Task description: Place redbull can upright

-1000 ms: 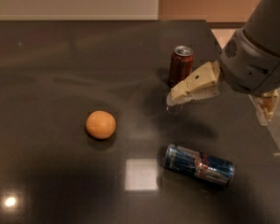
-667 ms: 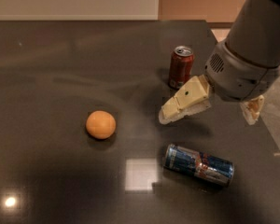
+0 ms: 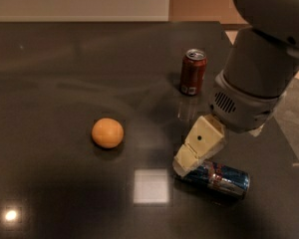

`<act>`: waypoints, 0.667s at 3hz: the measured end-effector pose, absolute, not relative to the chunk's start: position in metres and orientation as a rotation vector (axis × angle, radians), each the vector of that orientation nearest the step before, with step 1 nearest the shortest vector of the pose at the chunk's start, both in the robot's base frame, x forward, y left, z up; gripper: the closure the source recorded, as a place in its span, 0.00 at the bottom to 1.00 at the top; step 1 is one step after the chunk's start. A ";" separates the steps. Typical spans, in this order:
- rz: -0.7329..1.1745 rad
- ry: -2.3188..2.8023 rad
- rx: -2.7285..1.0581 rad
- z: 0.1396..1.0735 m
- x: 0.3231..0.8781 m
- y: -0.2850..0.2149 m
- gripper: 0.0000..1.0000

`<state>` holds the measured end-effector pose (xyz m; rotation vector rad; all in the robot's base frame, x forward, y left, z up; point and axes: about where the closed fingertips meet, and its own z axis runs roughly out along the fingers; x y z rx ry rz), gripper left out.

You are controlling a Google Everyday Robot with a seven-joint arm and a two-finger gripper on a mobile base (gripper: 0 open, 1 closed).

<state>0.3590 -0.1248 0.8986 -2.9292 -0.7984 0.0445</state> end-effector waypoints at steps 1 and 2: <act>0.032 -1.061 -2.907 0.887 0.350 -0.131 0.00; 0.038 -1.322 -2.851 0.878 0.341 -0.143 0.00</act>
Offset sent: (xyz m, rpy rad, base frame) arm -0.0355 -0.0401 -0.0337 -0.1498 -0.0121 0.5770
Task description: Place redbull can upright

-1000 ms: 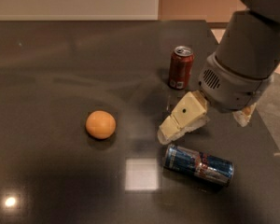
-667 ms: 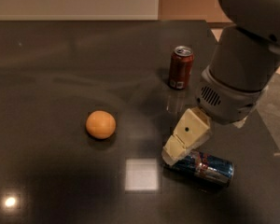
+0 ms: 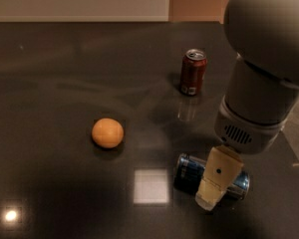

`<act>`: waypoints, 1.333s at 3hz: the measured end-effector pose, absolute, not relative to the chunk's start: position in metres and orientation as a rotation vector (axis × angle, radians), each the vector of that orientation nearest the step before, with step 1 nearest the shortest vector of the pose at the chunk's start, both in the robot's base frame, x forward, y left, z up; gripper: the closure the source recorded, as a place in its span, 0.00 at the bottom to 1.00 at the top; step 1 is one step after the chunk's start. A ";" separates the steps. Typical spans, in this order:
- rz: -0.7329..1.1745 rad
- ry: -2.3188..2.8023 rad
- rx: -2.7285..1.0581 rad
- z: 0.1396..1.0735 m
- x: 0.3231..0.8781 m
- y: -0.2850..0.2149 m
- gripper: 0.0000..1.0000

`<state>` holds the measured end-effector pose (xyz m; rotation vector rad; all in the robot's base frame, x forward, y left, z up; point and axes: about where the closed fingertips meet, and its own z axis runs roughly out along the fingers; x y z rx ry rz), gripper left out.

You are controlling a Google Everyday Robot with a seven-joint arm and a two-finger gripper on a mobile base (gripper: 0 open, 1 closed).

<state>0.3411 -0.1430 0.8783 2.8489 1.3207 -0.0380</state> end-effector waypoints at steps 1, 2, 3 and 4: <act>-0.046 1.477 2.742 0.869 0.335 -0.154 0.00; -0.041 1.563 2.690 0.857 0.334 -0.159 0.00; -0.027 1.596 2.683 0.847 0.336 -0.162 0.00; -0.010 1.591 2.698 0.841 0.340 -0.163 0.18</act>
Offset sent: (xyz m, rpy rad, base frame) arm -0.0131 -0.0276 -0.0358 -0.0330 0.0129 0.2597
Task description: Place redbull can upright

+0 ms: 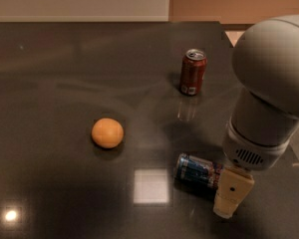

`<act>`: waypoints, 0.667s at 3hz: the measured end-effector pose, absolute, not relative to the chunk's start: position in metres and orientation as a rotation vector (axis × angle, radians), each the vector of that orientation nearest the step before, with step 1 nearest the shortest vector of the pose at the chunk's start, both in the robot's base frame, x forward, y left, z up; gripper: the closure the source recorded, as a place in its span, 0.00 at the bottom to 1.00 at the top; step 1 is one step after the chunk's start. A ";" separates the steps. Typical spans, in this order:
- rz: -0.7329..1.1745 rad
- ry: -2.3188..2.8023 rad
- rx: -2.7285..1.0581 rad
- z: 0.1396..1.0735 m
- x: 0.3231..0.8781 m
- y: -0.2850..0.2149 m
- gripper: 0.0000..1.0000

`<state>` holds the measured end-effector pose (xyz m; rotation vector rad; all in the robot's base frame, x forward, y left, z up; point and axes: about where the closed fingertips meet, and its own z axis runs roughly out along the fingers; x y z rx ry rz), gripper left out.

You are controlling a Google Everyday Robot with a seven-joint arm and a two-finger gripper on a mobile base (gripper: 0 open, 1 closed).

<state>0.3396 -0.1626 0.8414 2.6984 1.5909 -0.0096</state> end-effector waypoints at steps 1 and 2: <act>-0.021 1.566 2.713 0.840 0.342 -0.163 0.41; -0.035 1.524 2.749 0.845 0.342 -0.161 0.64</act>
Offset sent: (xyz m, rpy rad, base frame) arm 0.0008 0.0011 0.0090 0.0030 0.0530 -0.0967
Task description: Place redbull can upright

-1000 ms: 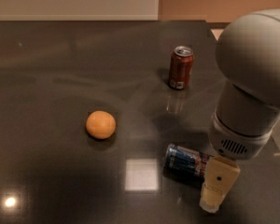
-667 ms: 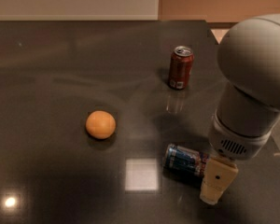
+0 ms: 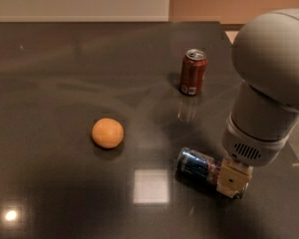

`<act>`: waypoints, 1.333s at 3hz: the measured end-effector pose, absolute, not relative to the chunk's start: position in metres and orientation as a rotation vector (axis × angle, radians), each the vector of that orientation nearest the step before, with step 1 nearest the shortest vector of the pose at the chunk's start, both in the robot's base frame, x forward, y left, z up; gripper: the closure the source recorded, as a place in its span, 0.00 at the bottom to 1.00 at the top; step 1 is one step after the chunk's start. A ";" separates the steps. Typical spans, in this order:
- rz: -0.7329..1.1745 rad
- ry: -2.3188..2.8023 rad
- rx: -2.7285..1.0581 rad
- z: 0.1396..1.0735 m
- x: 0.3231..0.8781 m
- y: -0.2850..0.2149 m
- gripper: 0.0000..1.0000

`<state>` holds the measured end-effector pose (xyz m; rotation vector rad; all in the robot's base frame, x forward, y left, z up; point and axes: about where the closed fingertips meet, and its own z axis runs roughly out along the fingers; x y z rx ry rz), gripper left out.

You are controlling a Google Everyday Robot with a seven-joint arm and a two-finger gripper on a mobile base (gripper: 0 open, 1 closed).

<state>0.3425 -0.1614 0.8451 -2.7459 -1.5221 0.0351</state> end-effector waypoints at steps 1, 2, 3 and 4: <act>0.048 -1.378 -2.787 0.857 0.345 -0.155 0.87; 0.078 -1.159 -2.835 0.872 0.347 -0.145 1.00; 0.087 -0.893 -2.864 0.888 0.349 -0.134 1.00; 0.054 -0.575 -2.851 0.910 0.350 -0.124 1.00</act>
Offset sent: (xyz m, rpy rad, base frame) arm 0.0003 0.0259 0.0473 0.0641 0.1681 -0.5031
